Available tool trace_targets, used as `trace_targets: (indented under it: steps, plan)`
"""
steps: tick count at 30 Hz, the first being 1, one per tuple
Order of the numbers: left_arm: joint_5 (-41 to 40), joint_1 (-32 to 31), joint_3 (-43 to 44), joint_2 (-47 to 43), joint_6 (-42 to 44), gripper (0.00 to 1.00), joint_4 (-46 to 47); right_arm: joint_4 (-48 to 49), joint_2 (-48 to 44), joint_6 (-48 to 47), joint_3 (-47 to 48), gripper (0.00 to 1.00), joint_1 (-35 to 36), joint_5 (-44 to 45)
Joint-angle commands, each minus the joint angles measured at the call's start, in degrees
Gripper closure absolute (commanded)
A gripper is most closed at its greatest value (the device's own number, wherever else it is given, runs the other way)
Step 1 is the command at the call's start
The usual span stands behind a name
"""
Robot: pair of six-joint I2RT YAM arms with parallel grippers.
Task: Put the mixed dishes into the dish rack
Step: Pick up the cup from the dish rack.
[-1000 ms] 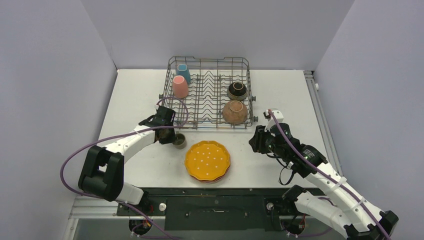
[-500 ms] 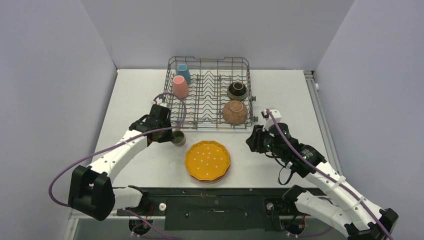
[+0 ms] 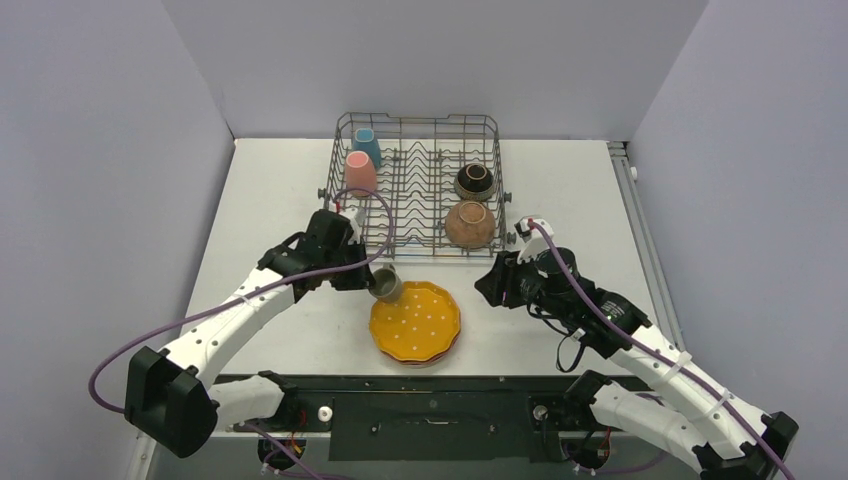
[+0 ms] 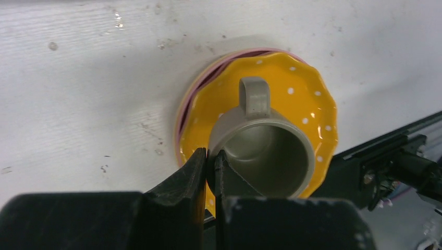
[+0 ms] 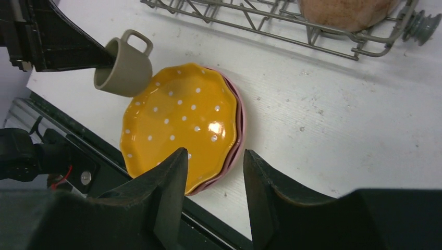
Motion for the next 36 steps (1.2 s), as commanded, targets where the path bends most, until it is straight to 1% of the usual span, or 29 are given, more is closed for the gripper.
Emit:
trace_targets:
  steps: [1, 5, 9, 14, 22, 24, 26, 28, 30, 33, 36]
  plan:
    - [9.3, -0.9, 1.9, -2.9, -3.7, 1.00, 6.7, 7.6, -1.3, 4.3, -1.5, 0.59, 0.9, -4.0]
    - [14.4, -0.9, 0.6, -3.1, -6.1, 1.00, 12.3, 14.0, -1.9, 8.7, -4.2, 0.58, 1.1, -7.1]
    - [19.2, -0.9, -0.7, -3.1, -9.4, 1.00, 17.1, 18.1, -2.8, 12.0, -6.3, 0.57, 1.1, -8.8]
    - [24.1, -1.0, -2.5, -3.7, -13.2, 1.00, 22.5, 20.5, -3.8, 13.8, -6.9, 0.54, 1.2, -9.4]
    - [31.4, -2.5, -5.0, -2.7, -19.8, 1.00, 32.2, 23.3, -1.1, 15.0, -5.0, 0.53, 2.3, -10.9]
    - [31.0, -2.9, -5.1, -2.5, -20.3, 1.00, 33.0, 23.6, -1.0, 15.1, -4.8, 0.53, 2.6, -10.5]
    - [29.6, -3.4, -4.3, -2.5, -19.4, 1.00, 31.4, 23.7, -1.1, 15.2, -4.9, 0.52, 2.7, -10.3]
    - [26.7, -4.2, -2.4, -2.4, -16.7, 1.00, 27.5, 23.4, -1.2, 15.2, -5.0, 0.53, 2.8, -10.0]
    - [22.4, -5.3, 0.2, -1.6, -12.3, 1.00, 20.2, 22.7, -1.2, 15.0, -5.0, 0.52, 3.0, -9.4]
    - [16.1, -7.4, 4.0, -0.4, -9.6, 1.00, 15.4, 20.2, -0.1, 14.3, -4.2, 0.52, 3.2, -7.8]
    - [10.2, -11.5, 7.0, 1.5, -7.4, 1.00, 10.5, 17.9, 1.3, 13.7, -3.2, 0.52, 3.8, -5.5]
